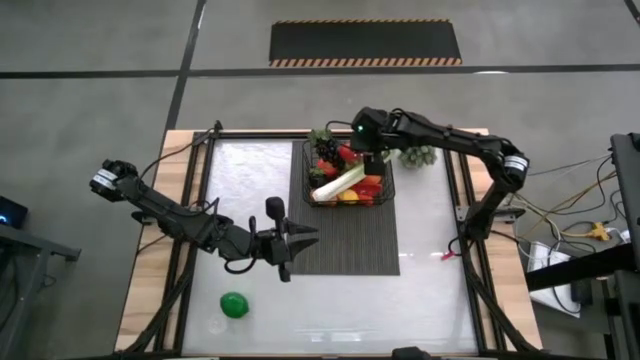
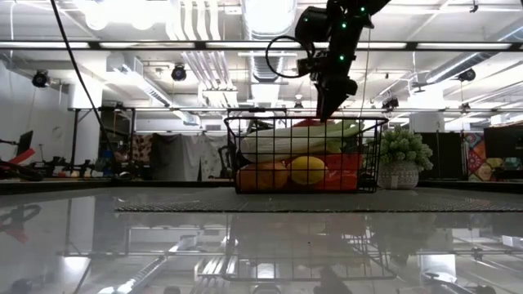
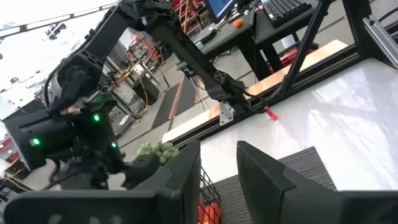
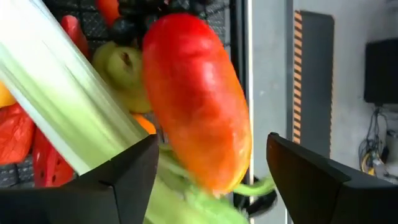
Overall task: Build produce basket
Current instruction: Put the mango into the wire basket, then put the lime into the wire basket
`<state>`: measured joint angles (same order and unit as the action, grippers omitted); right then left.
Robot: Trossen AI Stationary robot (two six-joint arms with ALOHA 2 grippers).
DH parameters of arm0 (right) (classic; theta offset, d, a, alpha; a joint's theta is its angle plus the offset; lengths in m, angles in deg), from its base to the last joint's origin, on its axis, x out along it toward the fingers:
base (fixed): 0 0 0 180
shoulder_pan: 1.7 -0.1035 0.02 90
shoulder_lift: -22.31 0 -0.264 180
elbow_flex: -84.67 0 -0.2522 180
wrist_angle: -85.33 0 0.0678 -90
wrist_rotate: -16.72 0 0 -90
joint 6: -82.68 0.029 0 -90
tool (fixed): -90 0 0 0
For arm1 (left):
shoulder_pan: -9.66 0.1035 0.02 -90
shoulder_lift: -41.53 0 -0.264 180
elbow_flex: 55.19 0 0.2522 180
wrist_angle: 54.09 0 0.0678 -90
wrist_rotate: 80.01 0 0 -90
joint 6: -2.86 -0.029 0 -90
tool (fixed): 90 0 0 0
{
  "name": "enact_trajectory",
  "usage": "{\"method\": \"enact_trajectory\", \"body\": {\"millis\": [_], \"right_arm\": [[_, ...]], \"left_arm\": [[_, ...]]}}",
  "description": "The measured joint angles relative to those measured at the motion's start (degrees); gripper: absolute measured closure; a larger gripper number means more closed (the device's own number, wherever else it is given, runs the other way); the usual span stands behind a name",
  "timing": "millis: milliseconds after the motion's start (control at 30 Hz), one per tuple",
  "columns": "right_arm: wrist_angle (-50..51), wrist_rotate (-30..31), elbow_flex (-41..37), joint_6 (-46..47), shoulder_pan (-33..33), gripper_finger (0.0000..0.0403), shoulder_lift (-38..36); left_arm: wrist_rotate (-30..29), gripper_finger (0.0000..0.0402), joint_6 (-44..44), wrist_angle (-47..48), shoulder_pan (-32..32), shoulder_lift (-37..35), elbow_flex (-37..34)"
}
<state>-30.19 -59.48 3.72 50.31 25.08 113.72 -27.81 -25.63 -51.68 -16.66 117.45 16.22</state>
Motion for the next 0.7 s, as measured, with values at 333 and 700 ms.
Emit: {"method": "enact_trajectory", "body": {"millis": [333, 700], "right_arm": [[9.1, 1.0, 6.5, 11.0, -0.3, 0.0116, -2.1], [5.6, -22.9, 3.4, 19.1, -6.8, 0.0156, -12.7]], "left_arm": [[0.2, 0.0314, 13.2, 5.3, 0.0, 0.0, -0.1], [3.3, 0.0314, 57.9, 25.1, -2.3, 0.1, -0.1]]}}
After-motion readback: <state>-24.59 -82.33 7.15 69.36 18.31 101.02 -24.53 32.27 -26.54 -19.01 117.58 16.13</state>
